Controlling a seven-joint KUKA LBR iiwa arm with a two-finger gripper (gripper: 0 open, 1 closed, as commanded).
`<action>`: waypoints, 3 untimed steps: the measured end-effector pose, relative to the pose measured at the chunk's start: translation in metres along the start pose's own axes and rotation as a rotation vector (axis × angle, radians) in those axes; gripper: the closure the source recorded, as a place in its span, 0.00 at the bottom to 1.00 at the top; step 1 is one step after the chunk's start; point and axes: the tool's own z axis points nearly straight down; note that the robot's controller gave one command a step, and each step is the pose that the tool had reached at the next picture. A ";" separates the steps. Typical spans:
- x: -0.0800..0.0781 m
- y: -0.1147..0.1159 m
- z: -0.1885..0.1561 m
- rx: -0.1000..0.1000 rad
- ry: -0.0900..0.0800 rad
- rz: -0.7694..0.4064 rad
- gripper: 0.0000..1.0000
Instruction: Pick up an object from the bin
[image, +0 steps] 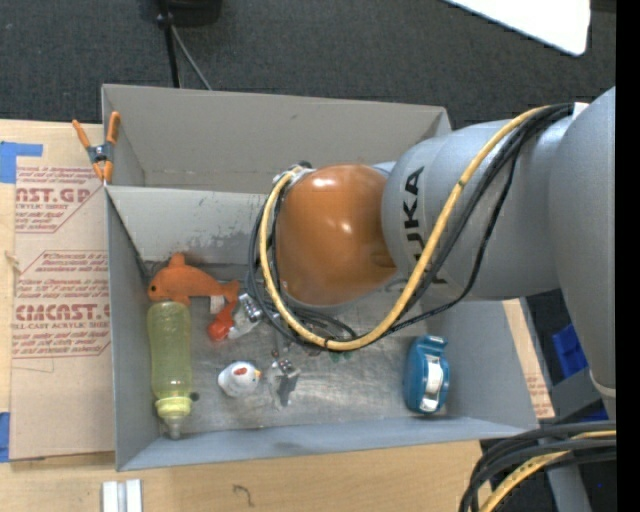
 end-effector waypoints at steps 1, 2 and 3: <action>0.002 -0.010 0.019 0.000 0.001 -0.104 0.00; -0.006 -0.001 0.088 0.000 -0.004 -0.236 0.00; -0.006 -0.001 0.083 -0.001 -0.004 -0.240 1.00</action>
Offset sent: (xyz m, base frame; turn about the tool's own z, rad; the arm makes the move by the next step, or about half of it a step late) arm 0.0054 0.0031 -0.0950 -0.2424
